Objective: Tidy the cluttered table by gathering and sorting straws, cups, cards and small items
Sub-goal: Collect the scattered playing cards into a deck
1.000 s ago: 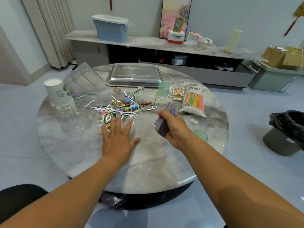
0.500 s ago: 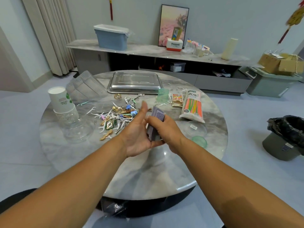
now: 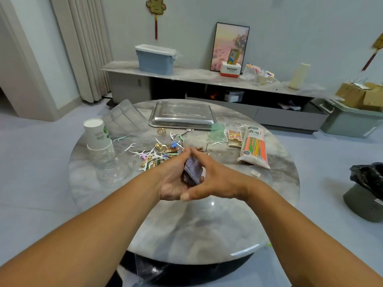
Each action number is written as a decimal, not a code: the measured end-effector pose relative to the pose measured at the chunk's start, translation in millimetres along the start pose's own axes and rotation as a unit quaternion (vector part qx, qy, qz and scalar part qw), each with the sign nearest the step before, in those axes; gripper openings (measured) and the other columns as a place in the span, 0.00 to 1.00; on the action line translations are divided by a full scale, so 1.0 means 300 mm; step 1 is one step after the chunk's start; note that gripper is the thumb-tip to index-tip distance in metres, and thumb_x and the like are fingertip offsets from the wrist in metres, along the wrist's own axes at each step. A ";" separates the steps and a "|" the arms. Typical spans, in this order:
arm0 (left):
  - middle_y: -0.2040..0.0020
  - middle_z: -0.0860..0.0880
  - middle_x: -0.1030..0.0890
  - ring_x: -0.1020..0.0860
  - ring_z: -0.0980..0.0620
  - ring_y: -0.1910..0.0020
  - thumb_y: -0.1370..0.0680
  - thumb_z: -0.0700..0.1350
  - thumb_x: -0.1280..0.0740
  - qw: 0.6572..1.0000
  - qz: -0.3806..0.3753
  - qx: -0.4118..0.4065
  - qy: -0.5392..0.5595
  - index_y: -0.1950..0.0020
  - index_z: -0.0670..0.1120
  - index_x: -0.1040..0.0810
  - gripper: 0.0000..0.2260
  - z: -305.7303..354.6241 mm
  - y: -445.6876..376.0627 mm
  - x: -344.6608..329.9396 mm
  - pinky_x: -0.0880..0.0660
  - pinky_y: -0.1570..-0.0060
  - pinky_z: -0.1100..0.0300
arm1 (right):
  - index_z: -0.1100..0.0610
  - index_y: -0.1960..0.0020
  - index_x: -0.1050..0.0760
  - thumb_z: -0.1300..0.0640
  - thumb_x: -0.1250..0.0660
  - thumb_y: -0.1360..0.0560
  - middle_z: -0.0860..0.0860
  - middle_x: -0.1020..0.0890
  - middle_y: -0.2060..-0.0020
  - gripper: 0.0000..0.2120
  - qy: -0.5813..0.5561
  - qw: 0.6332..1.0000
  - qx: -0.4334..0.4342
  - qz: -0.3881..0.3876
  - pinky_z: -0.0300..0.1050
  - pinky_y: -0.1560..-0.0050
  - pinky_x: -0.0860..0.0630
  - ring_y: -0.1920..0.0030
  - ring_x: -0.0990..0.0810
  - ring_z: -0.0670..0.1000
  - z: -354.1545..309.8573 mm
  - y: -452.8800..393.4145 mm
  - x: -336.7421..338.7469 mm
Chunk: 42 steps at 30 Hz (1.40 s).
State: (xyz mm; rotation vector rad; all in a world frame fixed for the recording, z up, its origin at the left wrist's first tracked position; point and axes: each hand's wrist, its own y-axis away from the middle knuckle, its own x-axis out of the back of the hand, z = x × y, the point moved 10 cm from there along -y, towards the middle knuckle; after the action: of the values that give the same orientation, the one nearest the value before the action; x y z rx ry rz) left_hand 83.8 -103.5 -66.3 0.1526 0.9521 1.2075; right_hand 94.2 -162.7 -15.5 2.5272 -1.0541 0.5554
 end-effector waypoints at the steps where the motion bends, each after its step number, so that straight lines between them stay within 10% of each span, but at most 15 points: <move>1: 0.40 0.41 0.18 0.22 0.41 0.36 0.22 0.70 0.42 1.000 -0.016 0.005 -0.024 0.38 0.47 0.17 0.30 -0.008 -0.001 -0.002 0.24 0.40 0.41 | 0.38 0.23 0.43 0.49 0.16 0.37 0.37 0.31 0.30 0.52 0.034 0.999 0.006 0.015 0.39 0.33 0.28 0.31 0.29 0.40 0.002 -0.004 0.003; 6: 0.42 0.43 0.17 0.19 0.43 0.43 0.21 0.62 0.34 0.993 -0.100 -0.014 -0.069 0.39 0.48 0.17 0.21 0.002 0.004 -0.026 0.26 0.36 0.40 | 0.37 0.20 0.48 0.54 0.16 0.38 0.26 0.32 0.37 0.58 0.052 0.996 0.014 0.065 0.32 0.38 0.26 0.35 0.27 0.35 0.019 -0.013 0.044; 10: 0.39 0.39 0.18 0.18 0.40 0.40 0.20 0.48 0.33 0.988 -0.140 -0.061 0.030 0.40 0.41 0.16 0.14 0.055 0.011 -0.039 0.21 0.40 0.42 | 0.32 0.21 0.49 0.51 0.14 0.39 0.38 0.35 0.25 0.59 0.030 0.996 0.060 0.062 0.36 0.30 0.30 0.28 0.33 0.36 -0.005 -0.022 0.060; 15: 0.44 0.35 0.17 0.15 0.38 0.48 0.27 0.36 0.30 0.991 -0.046 -0.115 0.048 0.40 0.35 0.20 0.15 0.089 -0.018 0.022 0.17 0.52 0.42 | 0.39 0.21 0.42 0.35 0.21 0.35 0.39 0.31 0.28 0.49 -0.130 0.984 -0.051 0.112 0.49 0.35 0.23 0.35 0.23 0.42 0.083 -0.004 0.111; 21: 0.50 0.37 0.14 0.14 0.41 0.55 0.33 0.34 0.25 0.982 0.050 -0.137 0.117 0.40 0.35 0.21 0.21 0.074 -0.048 0.069 0.16 0.60 0.49 | 0.64 0.37 0.24 0.56 0.22 0.29 0.56 0.13 0.53 0.24 -0.307 0.922 -0.152 0.181 0.41 0.60 0.19 0.58 0.14 0.48 0.195 -0.001 0.118; 42: 0.46 0.35 0.16 0.16 0.37 0.48 0.25 0.27 0.33 0.973 0.137 -0.166 0.077 0.38 0.33 0.23 0.16 0.078 -0.036 0.139 0.16 0.53 0.46 | 0.60 0.42 0.22 0.64 0.33 0.19 0.60 0.13 0.52 0.07 -0.424 0.864 -0.226 0.152 0.47 0.62 0.15 0.58 0.12 0.55 0.306 0.015 0.079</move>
State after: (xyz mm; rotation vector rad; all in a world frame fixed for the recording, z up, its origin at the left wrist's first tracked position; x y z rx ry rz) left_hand 109.3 -64.0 -80.5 -0.0819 0.8660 1.6359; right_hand 126.4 -221.5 -82.7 2.1577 -1.6372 -0.7581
